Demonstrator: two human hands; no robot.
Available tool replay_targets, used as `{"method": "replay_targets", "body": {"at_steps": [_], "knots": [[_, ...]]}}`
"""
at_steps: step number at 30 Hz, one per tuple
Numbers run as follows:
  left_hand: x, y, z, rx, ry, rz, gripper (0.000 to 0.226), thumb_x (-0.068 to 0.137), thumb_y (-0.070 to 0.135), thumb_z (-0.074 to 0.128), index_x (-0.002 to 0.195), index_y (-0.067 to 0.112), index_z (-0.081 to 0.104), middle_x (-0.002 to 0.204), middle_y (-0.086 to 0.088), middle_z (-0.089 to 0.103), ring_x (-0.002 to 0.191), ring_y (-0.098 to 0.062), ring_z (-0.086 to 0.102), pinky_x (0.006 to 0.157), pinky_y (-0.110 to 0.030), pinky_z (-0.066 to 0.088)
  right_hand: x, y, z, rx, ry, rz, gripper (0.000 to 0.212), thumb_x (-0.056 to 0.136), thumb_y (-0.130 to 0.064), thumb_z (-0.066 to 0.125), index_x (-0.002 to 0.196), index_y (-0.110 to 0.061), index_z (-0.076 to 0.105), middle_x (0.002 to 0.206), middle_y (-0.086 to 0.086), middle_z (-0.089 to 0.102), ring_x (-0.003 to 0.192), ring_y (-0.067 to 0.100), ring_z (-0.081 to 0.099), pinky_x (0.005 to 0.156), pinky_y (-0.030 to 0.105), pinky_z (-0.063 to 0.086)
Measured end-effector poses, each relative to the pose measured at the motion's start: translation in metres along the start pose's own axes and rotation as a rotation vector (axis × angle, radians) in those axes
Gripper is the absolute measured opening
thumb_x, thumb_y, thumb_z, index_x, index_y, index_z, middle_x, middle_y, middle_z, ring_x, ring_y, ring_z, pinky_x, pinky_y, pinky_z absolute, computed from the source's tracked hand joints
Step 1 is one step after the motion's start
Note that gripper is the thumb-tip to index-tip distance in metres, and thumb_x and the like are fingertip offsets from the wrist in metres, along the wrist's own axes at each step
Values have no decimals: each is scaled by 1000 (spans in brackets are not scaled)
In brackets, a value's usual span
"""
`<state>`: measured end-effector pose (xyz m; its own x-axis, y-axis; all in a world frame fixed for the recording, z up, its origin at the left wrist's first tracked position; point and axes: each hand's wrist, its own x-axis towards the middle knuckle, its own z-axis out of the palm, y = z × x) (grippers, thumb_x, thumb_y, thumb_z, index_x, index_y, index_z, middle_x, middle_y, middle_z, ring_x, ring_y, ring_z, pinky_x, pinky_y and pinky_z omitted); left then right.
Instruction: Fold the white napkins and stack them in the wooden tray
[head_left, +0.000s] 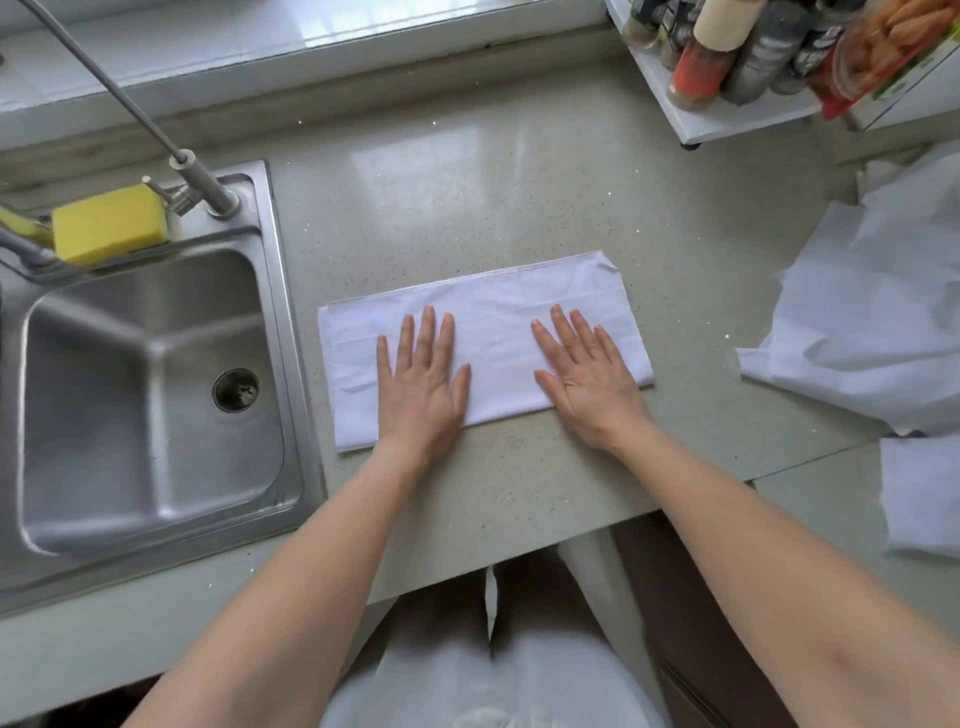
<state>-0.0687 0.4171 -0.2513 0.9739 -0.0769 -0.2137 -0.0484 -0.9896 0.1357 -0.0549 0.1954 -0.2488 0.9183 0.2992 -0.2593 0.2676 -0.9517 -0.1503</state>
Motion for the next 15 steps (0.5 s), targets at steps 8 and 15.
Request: {"method": "replay_targets", "body": {"at_steps": [8, 15], "knots": [[-24, -19, -22, -4, -187, -173, 87, 93, 65, 20, 151, 8, -12, 158, -12, -19, 145, -34, -15, 115, -55, -4, -5, -17, -4, 16, -45, 122, 58, 101, -49, 15, 149, -35, -12, 157, -3, -22, 144, 19, -22, 117, 35, -16], [12, 20, -71, -29, -304, -4, 82, 94, 47, 49, 153, 19, 0, 159, -8, -14, 145, -37, -13, 111, -61, 17, -10, -12, -8, 49, -45, 92, 60, 100, -52, 18, 151, -33, -5, 159, -6, -16, 146, 16, -16, 116, 33, -11]]}}
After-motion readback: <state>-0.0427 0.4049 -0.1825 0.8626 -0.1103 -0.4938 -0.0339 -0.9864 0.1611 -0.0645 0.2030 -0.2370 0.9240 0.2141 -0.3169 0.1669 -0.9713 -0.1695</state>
